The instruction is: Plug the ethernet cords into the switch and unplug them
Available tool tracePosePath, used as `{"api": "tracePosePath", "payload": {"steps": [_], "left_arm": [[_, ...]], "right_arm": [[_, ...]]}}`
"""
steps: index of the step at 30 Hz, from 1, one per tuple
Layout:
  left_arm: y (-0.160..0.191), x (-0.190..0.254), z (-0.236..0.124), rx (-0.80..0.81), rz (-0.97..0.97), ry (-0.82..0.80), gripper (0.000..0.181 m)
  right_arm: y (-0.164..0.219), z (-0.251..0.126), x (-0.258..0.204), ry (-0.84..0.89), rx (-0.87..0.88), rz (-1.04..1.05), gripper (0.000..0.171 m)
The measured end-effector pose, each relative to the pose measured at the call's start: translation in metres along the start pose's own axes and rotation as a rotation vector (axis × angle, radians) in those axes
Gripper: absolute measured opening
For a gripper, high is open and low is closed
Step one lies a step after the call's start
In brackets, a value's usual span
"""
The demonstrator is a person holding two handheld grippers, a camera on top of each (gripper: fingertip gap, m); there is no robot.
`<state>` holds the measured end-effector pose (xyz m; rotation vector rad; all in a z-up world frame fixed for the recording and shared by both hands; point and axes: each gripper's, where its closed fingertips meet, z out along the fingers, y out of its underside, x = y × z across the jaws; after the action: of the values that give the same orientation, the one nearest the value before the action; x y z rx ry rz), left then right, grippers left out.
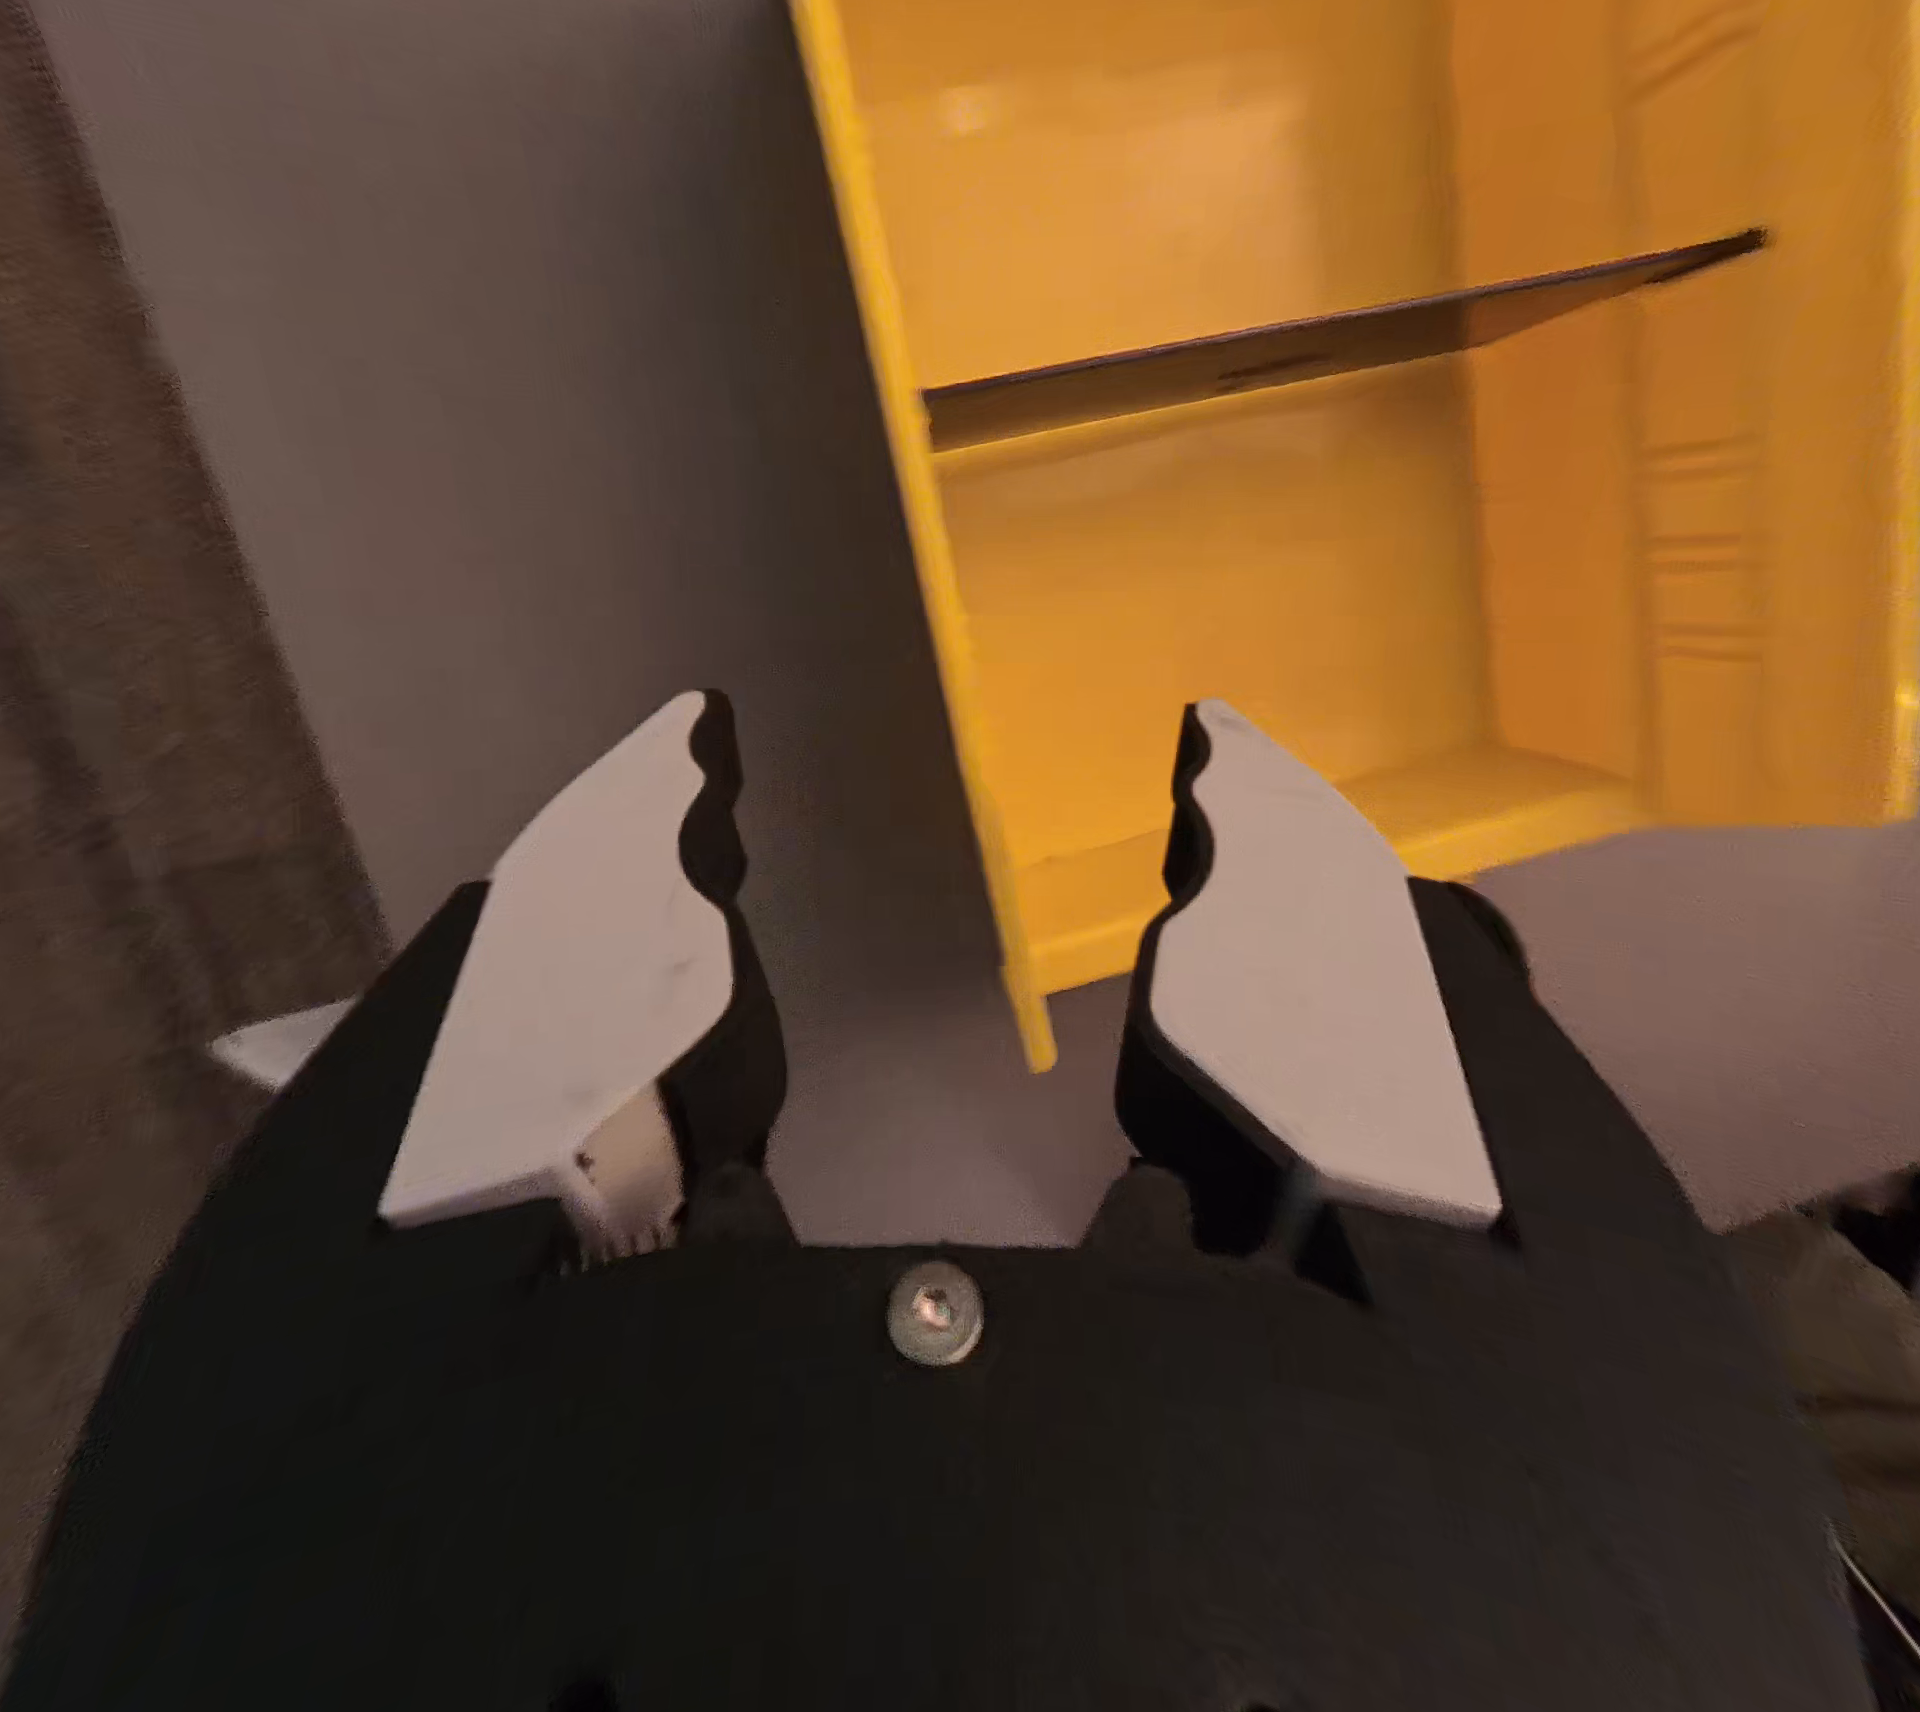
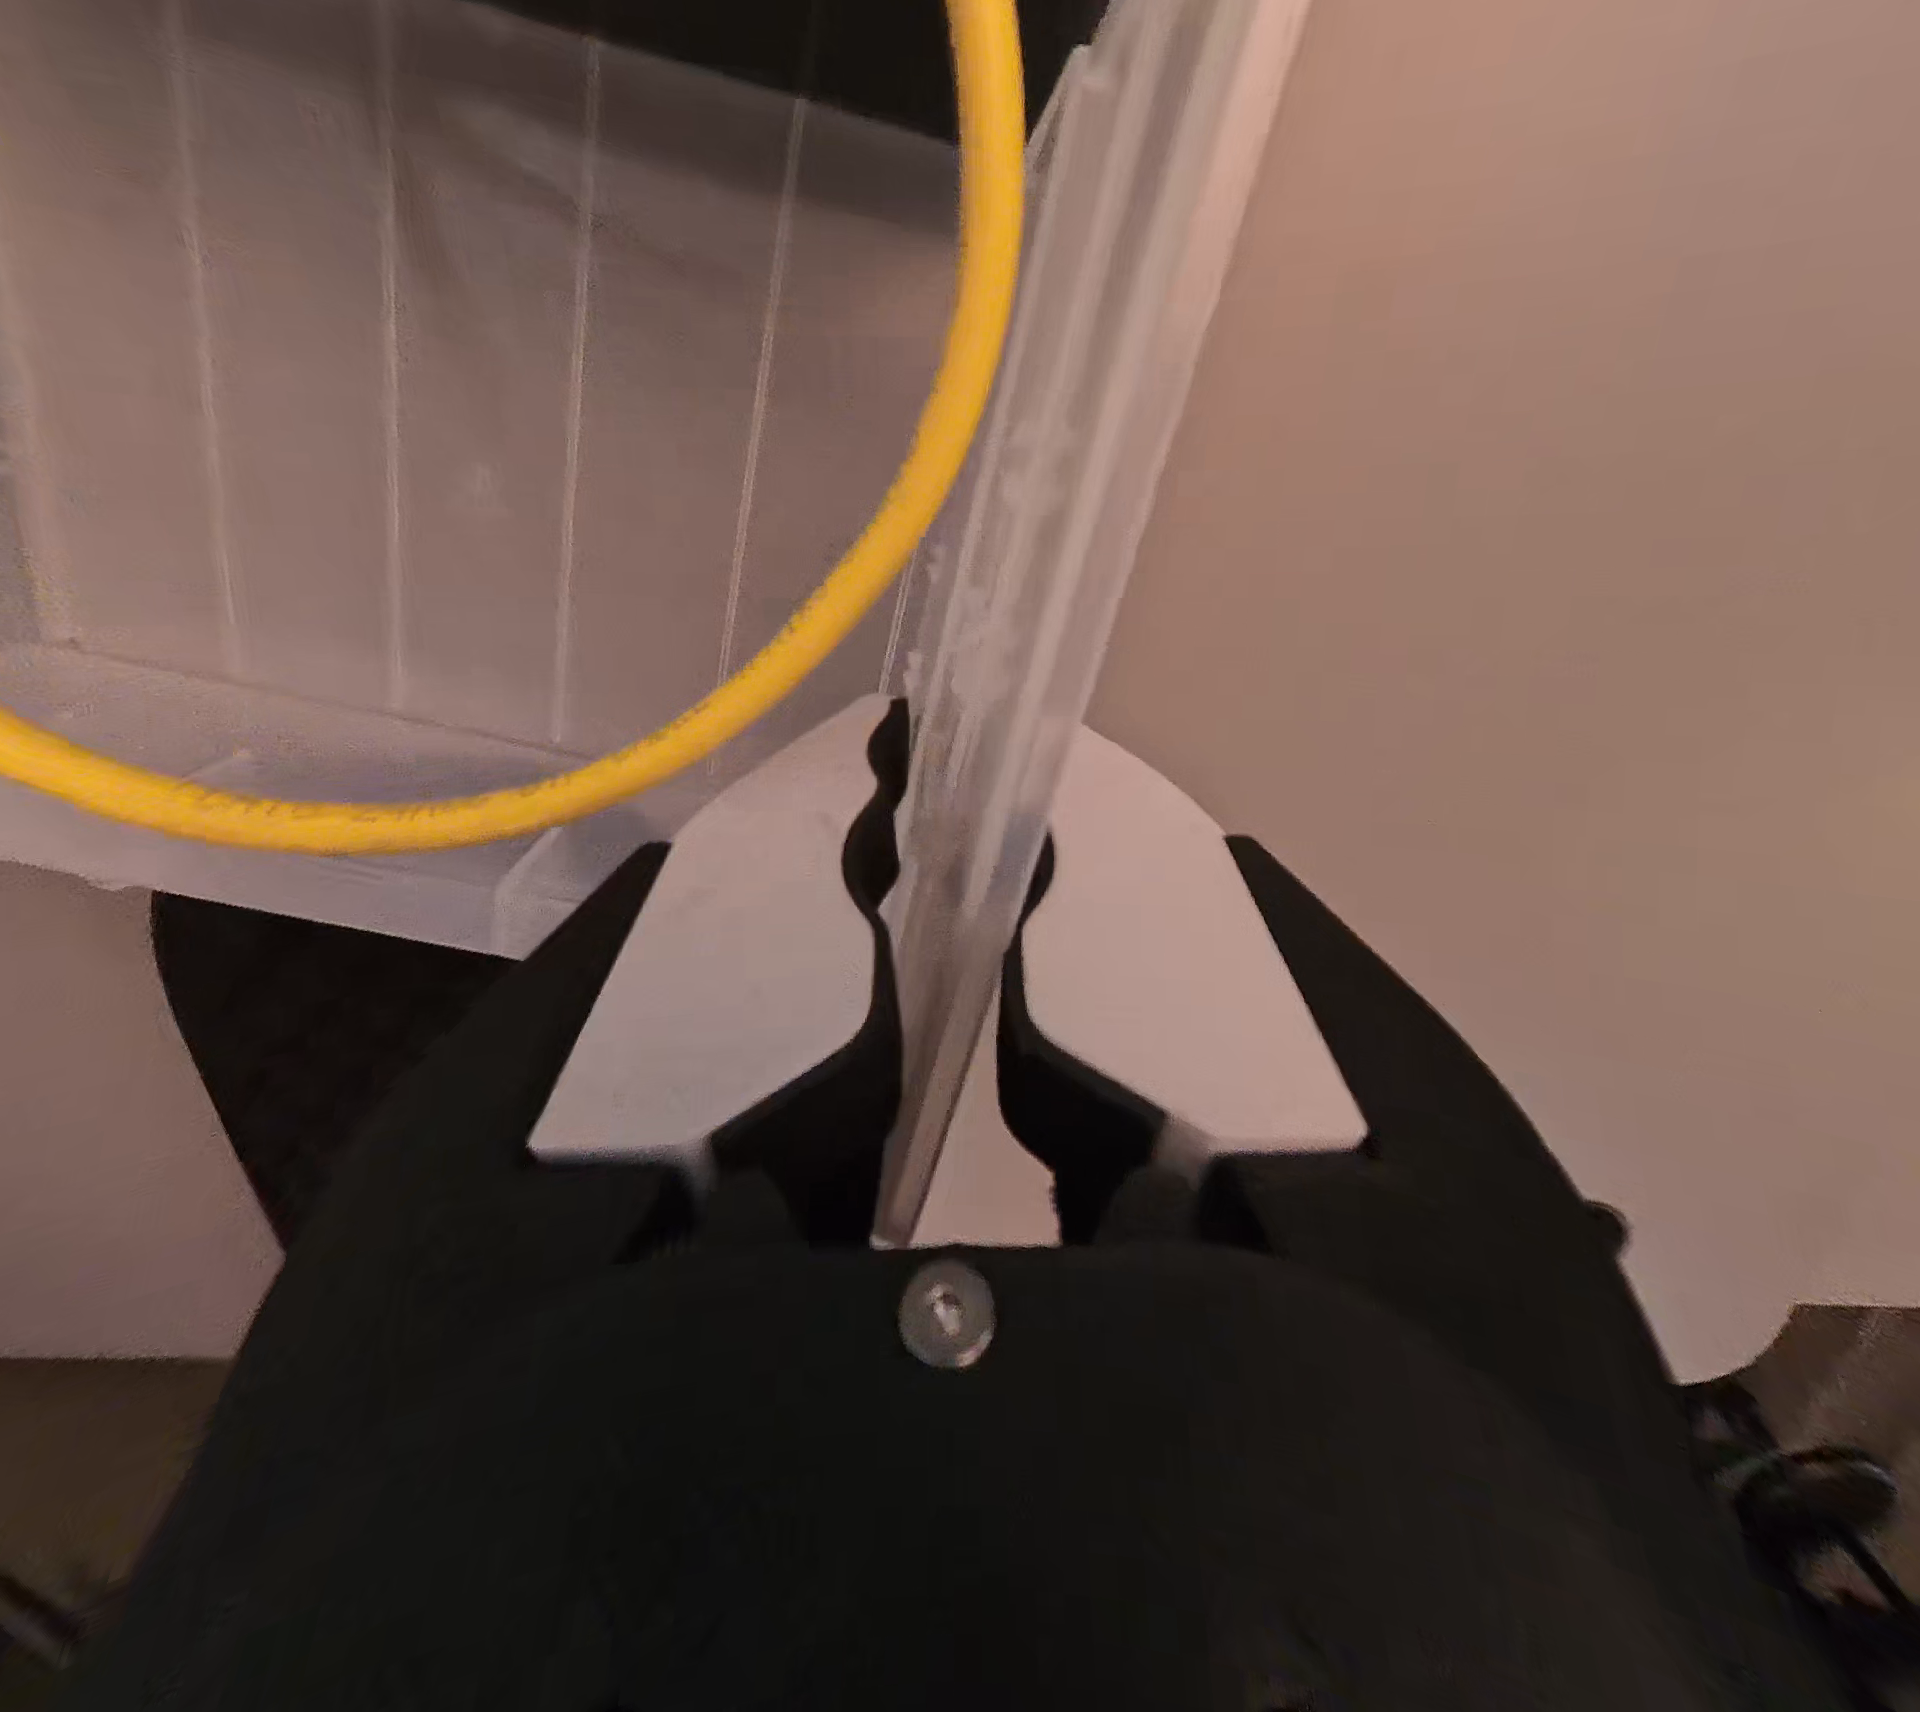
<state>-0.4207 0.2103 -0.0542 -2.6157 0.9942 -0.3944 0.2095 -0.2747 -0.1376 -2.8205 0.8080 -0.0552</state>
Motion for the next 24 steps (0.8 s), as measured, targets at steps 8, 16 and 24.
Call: {"api": "tracePosePath", "payload": {"steps": [8, 16, 24], "left_arm": [[0.039, -0.003, 0.043, -0.259, -0.015, 0.136, 0.059], [0.043, 0.015, 0.055, -0.425, 0.149, 0.014, 0.010], [0.028, 0.101, 0.075, -0.527, 0.276, 0.011, 0.020]], "right_arm": [[0.003, 0.000, -0.008, -0.102, -0.056, -0.048, 0.010], [-0.003, 0.001, -0.041, -0.111, -0.049, -0.118, 0.011], [-0.017, 0.005, -0.102, -0.126, -0.049, -0.230, 0.011]]}}
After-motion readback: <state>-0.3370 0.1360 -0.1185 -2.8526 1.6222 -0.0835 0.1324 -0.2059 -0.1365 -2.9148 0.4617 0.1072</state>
